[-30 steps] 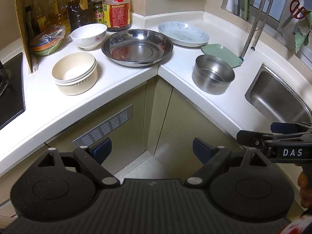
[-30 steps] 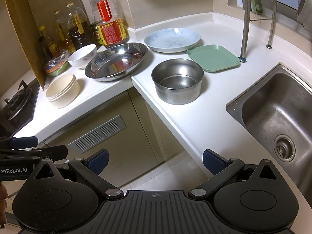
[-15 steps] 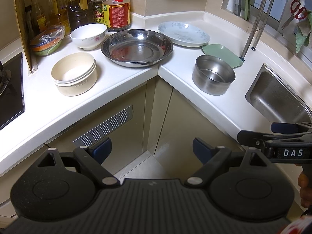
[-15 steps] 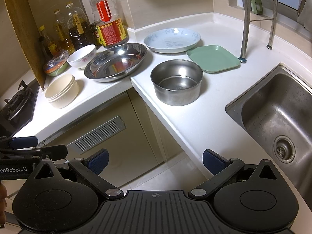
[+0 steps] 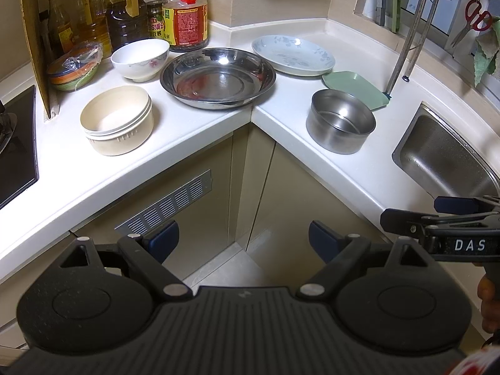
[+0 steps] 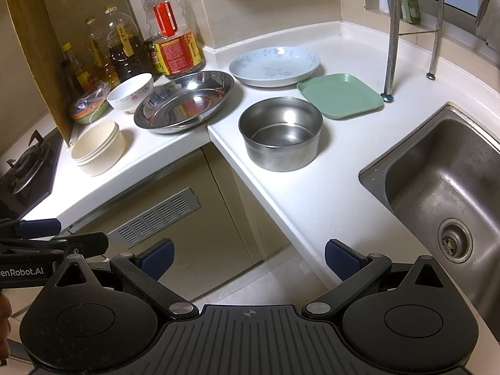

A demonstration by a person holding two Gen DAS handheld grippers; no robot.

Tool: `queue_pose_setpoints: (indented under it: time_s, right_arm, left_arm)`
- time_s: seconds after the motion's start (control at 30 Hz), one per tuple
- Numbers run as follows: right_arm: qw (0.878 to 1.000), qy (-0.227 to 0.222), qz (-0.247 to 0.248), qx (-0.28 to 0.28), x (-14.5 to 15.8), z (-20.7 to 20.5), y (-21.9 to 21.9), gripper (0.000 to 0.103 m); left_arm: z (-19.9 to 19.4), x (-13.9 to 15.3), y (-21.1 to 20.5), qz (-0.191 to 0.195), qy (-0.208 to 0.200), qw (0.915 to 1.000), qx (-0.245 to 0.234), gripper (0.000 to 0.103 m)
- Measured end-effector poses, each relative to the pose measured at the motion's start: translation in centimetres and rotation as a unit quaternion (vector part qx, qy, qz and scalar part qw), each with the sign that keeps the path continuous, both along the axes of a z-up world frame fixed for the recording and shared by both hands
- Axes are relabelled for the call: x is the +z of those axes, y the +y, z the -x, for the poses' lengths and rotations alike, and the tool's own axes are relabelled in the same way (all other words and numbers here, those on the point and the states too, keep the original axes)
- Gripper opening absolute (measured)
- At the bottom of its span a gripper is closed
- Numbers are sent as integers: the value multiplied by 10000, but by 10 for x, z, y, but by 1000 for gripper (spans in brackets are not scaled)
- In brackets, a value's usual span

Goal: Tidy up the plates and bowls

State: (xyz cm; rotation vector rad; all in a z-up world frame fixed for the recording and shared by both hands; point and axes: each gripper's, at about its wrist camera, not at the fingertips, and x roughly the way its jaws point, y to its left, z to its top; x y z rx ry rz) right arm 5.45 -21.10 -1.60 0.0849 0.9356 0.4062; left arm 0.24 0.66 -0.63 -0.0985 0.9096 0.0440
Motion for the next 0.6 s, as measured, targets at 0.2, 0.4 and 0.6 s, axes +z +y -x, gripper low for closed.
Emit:
queue_pose_setpoints:
  time_s: [0.2,0.4,0.6]
  right_arm:
    - [10000,-2,-12,4,-1,-3,1,102]
    - [10000,-11,-15,8,0,-2,0,102]
    - [10000,-27,-32,13,5,-5,-3,102]
  left_arm:
    - [-8,2,-2,-24,9,10000,22,89]
    - [-8,2,-3,-22,9,10000,19,89]
    - [-11,4,-5,-47,-6,10000,29,89]
